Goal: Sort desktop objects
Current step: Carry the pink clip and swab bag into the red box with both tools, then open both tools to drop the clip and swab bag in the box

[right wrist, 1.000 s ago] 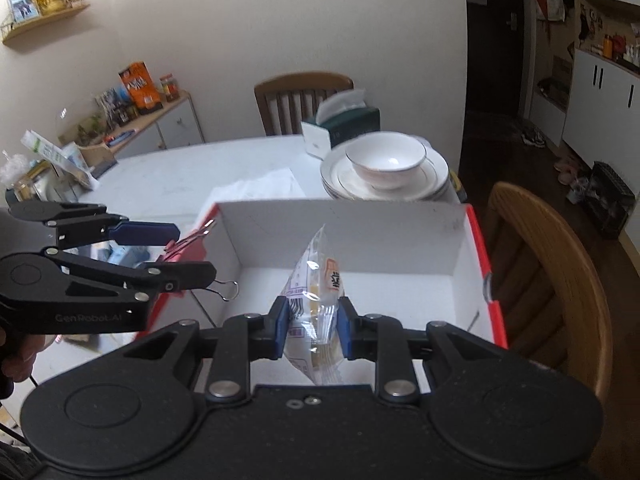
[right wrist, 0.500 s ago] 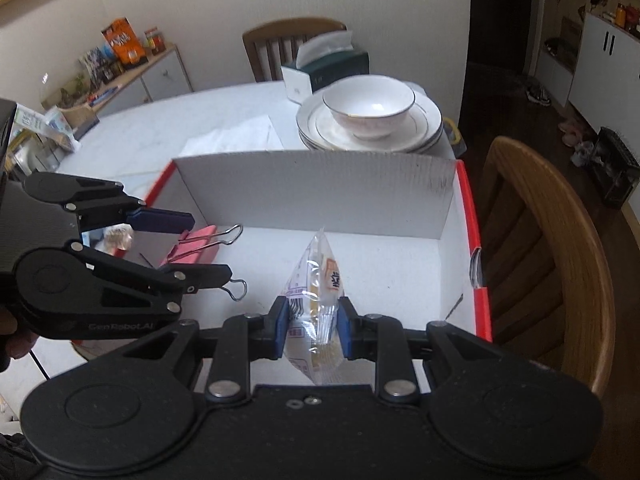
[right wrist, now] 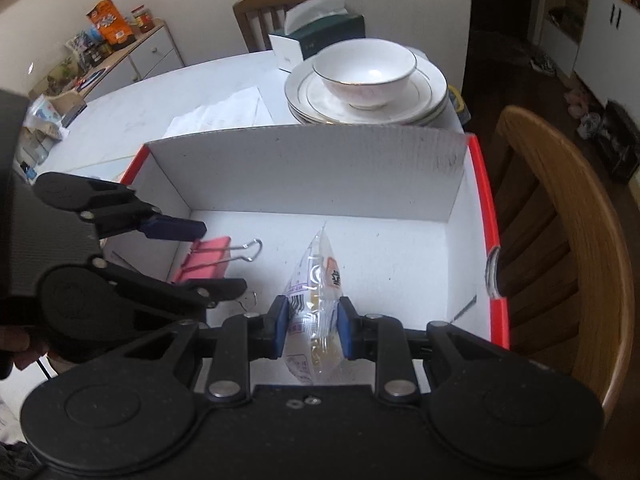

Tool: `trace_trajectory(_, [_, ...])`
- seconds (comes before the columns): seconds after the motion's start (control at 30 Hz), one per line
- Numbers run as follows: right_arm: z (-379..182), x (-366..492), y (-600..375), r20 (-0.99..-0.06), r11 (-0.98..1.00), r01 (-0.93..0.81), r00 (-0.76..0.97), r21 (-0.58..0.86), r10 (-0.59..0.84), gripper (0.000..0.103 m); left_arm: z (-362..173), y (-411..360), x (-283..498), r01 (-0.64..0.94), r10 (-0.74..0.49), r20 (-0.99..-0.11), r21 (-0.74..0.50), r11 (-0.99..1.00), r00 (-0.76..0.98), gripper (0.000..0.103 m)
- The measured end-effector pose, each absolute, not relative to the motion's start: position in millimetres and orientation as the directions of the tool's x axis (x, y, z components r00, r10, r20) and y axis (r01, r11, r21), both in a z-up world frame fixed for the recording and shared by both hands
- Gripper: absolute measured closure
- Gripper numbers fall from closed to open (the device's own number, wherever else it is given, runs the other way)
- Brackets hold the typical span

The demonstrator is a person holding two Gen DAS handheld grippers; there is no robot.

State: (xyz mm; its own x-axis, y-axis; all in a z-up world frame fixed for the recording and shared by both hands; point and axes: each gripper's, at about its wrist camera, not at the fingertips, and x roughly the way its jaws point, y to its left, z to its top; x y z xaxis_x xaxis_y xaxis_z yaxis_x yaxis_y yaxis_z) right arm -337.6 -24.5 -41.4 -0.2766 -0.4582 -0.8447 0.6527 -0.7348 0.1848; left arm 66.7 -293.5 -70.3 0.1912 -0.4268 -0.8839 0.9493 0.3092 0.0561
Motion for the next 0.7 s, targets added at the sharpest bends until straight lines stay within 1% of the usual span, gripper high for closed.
trace_trajectory(0.1, [-46.6,-335.2,-29.9,-0.859,-0.729,0.663,-0.264,0.169,-0.439,0.076,-77.6,-295.7,67.6,0.954,-0.402,-0.901,0.041,0.298,0.165,0.049])
trace_trajectory(0.23, [-52.6,-343.7,-27.1,-0.862,-0.746,0.637,-0.253,0.193,-0.440,0.073,-84.2,-295.6,66.6,0.957,-0.383,-0.912,0.033,0.287,0.147,0.049])
trace_trajectory(0.47, [-55.6,-346.5,-27.9,-0.871,-0.755,0.628,-0.248,0.189,-0.425,0.068,-85.7,-295.6,65.2,0.962,-0.369,-0.922,0.016,0.272,0.119,0.049])
trace_trajectory(0.5, [-56.0,-346.2,-27.7,-0.871,-0.756,0.627,-0.248,0.189,-0.424,0.065,-85.5,-295.2,64.9,0.962,-0.368,-0.922,0.017,0.274,0.121,0.049])
trace_trajectory(0.63, [-57.2,-345.7,-25.1,-0.875,-0.765,0.618,-0.256,0.179,-0.412,0.058,-79.6,-290.2,63.9,0.957,-0.398,-0.907,0.015,0.290,0.135,0.048])
trace_trajectory(0.67, [-57.0,-345.3,-23.9,-0.874,-0.768,0.614,-0.259,0.179,-0.411,0.053,-78.4,-288.5,64.1,0.957,-0.406,-0.905,0.004,0.291,0.127,0.046])
trace_trajectory(0.7, [-56.6,-344.7,-22.6,-0.872,-0.771,0.612,-0.264,0.178,-0.411,0.050,-77.7,-287.7,65.0,0.957,-0.414,-0.902,-0.006,0.292,0.120,0.046])
